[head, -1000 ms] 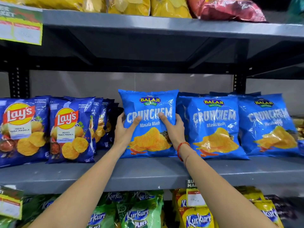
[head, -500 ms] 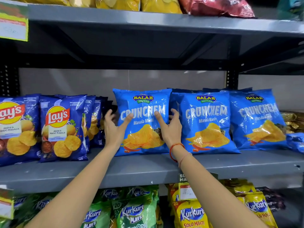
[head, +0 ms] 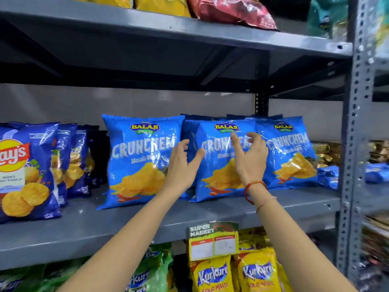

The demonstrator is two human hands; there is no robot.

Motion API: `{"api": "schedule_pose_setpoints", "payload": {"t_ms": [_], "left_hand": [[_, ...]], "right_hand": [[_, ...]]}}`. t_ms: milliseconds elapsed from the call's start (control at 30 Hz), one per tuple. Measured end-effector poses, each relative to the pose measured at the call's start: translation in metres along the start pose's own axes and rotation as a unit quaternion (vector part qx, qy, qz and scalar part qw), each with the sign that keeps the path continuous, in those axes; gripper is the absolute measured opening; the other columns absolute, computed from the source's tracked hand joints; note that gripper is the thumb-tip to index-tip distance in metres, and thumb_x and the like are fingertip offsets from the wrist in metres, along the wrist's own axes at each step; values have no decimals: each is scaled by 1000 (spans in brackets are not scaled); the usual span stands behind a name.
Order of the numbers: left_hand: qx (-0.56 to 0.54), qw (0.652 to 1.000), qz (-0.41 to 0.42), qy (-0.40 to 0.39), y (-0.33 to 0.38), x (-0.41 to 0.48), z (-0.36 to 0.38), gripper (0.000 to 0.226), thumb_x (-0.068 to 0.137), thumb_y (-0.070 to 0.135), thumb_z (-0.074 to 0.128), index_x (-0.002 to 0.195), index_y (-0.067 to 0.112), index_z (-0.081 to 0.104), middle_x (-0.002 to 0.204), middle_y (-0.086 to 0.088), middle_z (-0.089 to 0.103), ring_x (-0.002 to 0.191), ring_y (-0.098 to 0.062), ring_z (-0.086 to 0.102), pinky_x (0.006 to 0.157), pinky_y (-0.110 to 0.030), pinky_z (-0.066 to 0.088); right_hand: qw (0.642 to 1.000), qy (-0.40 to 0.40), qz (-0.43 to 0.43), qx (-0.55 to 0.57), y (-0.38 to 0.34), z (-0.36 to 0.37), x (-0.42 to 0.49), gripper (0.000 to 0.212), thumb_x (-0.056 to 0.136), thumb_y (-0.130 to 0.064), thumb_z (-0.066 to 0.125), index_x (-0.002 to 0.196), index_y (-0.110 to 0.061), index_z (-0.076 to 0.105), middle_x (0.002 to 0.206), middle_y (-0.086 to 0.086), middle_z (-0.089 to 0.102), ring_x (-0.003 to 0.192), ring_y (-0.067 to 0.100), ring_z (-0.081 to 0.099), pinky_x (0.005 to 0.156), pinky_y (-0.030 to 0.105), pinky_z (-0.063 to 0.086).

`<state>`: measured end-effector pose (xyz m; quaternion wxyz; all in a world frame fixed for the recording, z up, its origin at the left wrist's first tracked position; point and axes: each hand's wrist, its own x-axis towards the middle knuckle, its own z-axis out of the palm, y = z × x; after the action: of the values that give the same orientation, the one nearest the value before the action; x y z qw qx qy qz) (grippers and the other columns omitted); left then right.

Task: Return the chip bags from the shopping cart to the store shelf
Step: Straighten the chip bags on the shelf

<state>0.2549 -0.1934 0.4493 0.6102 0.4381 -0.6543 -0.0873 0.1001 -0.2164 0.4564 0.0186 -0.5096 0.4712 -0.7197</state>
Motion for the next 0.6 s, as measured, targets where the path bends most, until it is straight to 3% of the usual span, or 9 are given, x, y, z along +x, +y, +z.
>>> {"api": "schedule_pose_setpoints", "payload": {"t_ms": [100,167,267,367,467,600], "left_hand": [[-15,998,-56,-29,-3,3,26,76,84,48,56,142,16,20,147,-10,33,134,-23,34,110,-37,29],[-36,994,-104,-25,-5,6,39,86,81,52,57,145,15,12,151,-10,27,137,-24,29,112,-37,25],[-102,977,-183,-35,-11,10,51,91,77,56,61,144,14,15,149,-7,33,133,-26,36,110,-41,30],[-159,961,-220,-48,-15,8,55,92,73,55,66,143,16,21,135,3,44,120,-18,48,96,-32,39],[-231,948,-211,-51,-16,9,52,86,51,53,80,125,21,49,114,6,65,88,-10,67,71,-25,52],[-243,951,-188,-36,-18,10,53,65,50,41,86,108,22,62,99,3,73,80,-9,71,64,-24,56]], "right_hand": [[997,-50,48,-40,20,-5,14,87,77,-64,62,140,-9,39,139,13,45,132,31,37,102,43,34],[993,-81,85,-26,30,-6,20,104,69,-69,66,147,-11,29,148,13,36,139,32,31,109,46,31],[981,-119,153,22,45,-5,26,115,62,-73,68,149,-13,23,153,13,34,140,33,33,111,49,32],[959,-173,216,58,59,-6,29,109,61,-74,68,146,-15,34,148,10,44,137,31,41,111,46,32],[953,-206,202,90,63,-9,32,74,55,-75,70,114,-32,62,122,-3,65,121,24,56,107,41,41],[941,-242,180,151,61,-11,36,67,52,-73,72,105,-33,68,114,-8,71,110,18,63,106,43,44]]}}
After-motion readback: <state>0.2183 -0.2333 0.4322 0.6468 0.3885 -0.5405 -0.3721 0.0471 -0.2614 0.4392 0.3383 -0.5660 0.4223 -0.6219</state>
